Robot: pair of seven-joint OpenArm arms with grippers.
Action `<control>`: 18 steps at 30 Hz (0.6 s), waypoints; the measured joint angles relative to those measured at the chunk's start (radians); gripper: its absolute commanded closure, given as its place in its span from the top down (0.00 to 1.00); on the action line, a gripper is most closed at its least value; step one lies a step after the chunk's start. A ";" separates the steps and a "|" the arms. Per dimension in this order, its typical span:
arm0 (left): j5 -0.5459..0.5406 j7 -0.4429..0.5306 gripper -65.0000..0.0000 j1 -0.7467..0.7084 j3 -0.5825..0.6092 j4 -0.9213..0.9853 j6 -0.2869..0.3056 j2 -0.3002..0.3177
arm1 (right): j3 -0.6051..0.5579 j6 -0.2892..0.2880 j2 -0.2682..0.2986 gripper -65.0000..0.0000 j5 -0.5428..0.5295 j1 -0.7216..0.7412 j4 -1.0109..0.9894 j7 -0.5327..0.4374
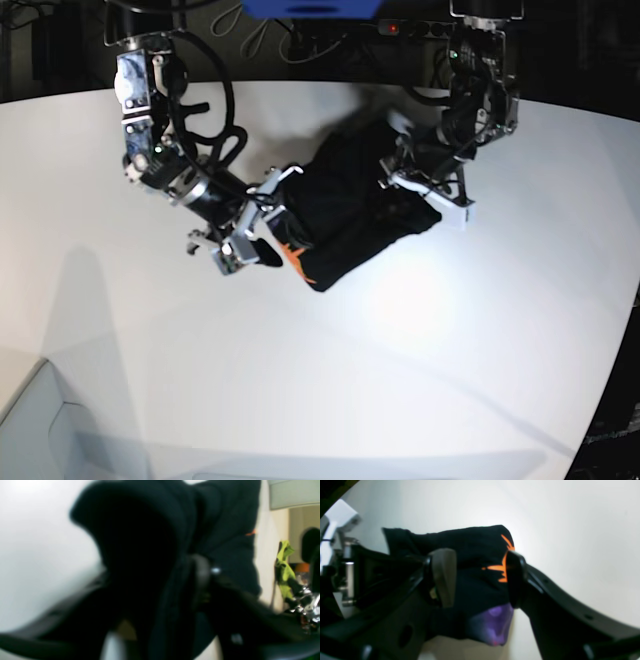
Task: Layout the t-shirt on the table in an organized manner, then fold the t-shirt properly
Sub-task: 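Grasp the bundle with both grippers and fold it over once more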
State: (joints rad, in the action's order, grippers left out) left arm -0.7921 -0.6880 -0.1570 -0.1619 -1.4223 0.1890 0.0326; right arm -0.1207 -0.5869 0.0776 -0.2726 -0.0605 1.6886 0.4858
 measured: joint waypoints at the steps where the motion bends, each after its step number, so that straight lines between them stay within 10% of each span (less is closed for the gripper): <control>1: -0.001 0.001 0.22 0.014 0.000 0.023 0.006 0.000 | 0.000 0.000 0.000 0.50 0.000 -0.001 0.000 0.000; 5: -0.004 0.005 0.00 0.068 0.000 0.090 0.016 0.000 | 0.000 0.000 -0.001 0.50 0.000 -0.012 0.000 0.000; 12: -0.003 0.003 0.00 0.088 0.008 0.100 0.022 0.016 | -0.002 0.000 -0.001 0.50 0.000 -0.045 0.002 0.000; 18: 0.006 -0.084 0.00 0.187 0.188 0.100 0.021 0.184 | 0.000 0.000 0.002 0.50 0.000 -0.063 0.006 -0.004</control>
State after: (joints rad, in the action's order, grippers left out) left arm -0.7856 -0.7715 0.0296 0.0257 -1.3220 0.2100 0.2169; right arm -0.1207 -0.5869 0.0799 -0.2722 -0.1230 1.6951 0.4820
